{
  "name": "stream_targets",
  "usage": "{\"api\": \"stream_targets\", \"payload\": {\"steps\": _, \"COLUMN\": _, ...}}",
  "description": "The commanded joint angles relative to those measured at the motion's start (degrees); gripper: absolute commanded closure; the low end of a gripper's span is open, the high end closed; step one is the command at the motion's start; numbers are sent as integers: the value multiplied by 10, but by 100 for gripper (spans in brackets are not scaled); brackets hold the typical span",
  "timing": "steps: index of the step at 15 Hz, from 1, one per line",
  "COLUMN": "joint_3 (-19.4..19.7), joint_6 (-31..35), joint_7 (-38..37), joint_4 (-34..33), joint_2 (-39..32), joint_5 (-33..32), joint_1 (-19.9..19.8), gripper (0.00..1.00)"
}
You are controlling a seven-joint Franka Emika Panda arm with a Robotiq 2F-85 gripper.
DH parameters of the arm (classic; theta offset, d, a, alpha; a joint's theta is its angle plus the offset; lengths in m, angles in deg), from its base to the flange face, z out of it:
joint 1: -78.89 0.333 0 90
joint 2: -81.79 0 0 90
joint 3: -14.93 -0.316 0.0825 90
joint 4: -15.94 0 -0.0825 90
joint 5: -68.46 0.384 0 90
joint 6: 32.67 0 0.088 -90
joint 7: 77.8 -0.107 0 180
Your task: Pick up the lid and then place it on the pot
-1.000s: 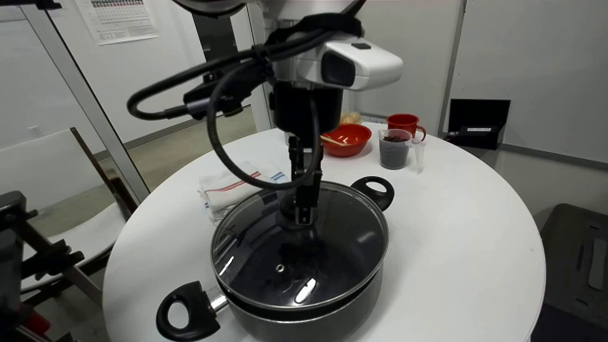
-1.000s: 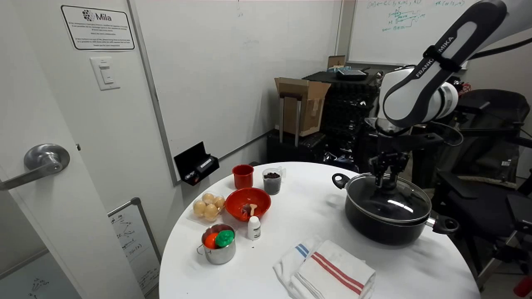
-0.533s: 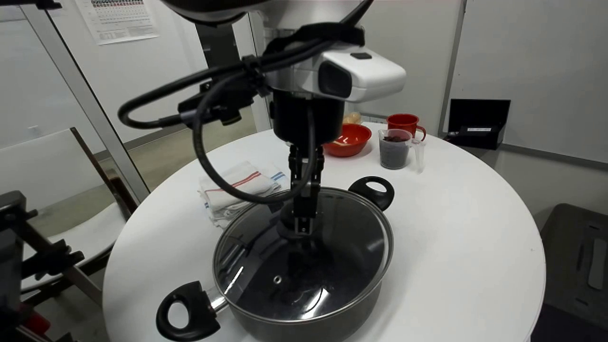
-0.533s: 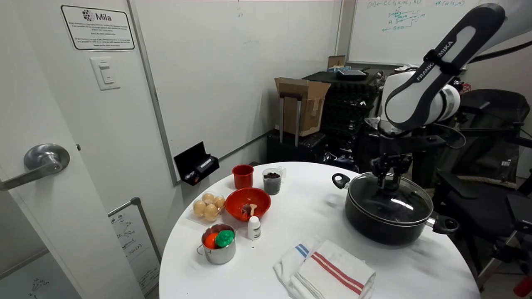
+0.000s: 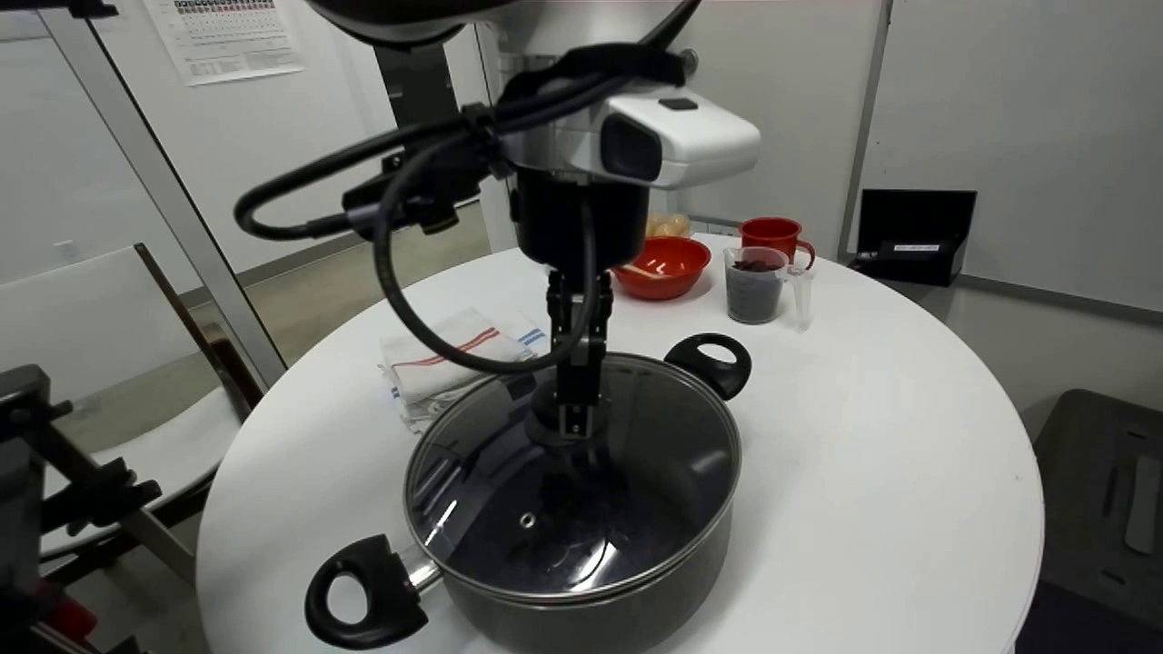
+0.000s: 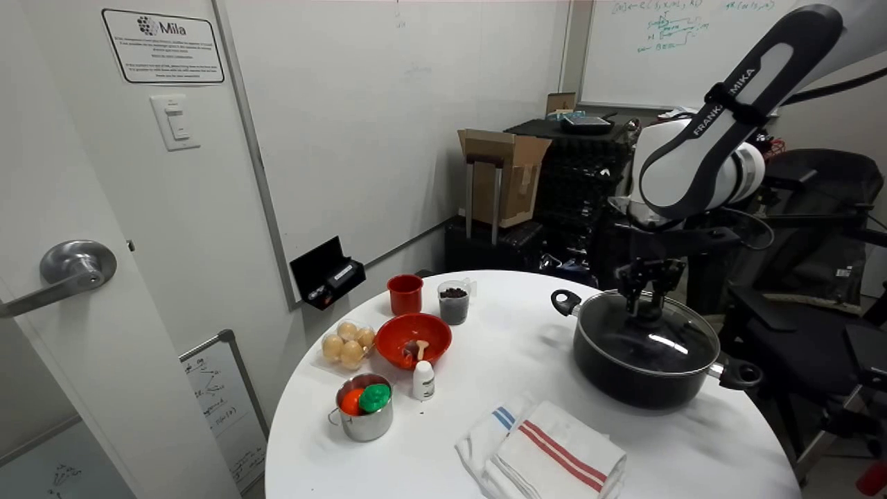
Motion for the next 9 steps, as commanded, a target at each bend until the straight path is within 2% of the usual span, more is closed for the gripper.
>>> {"api": "stream_targets", "payload": {"steps": 1, "joint_3": -4, "joint_6": 10, "joint_7": 2, "joint_4": 9, "joint_2": 13, "joint_5": 13, "joint_1": 5, "gripper": 75}}
{"api": "stream_targets", "payload": {"steps": 6, "joint_3": -12, "joint_6": 9, "joint_7": 9, "joint_4": 8, "joint_2": 12, "joint_5": 17, "joint_1": 2, "gripper": 75}}
{"api": "stream_targets", "payload": {"steps": 7, "joint_3": -14, "joint_6": 8, "joint_7": 10, "joint_4": 7, "joint_2": 12, "joint_5": 18, "joint_1": 1, "gripper": 63}}
{"api": "stream_targets", "payload": {"steps": 8, "joint_3": -15, "joint_6": 8, "joint_7": 11, "joint_4": 7, "joint_2": 12, "joint_5": 18, "joint_1": 1, "gripper": 25}}
{"api": "stream_targets", "payload": {"steps": 9, "joint_3": -16, "joint_6": 8, "joint_7": 11, "joint_4": 7, "joint_2": 12, "joint_5": 18, "joint_1": 1, "gripper": 23}}
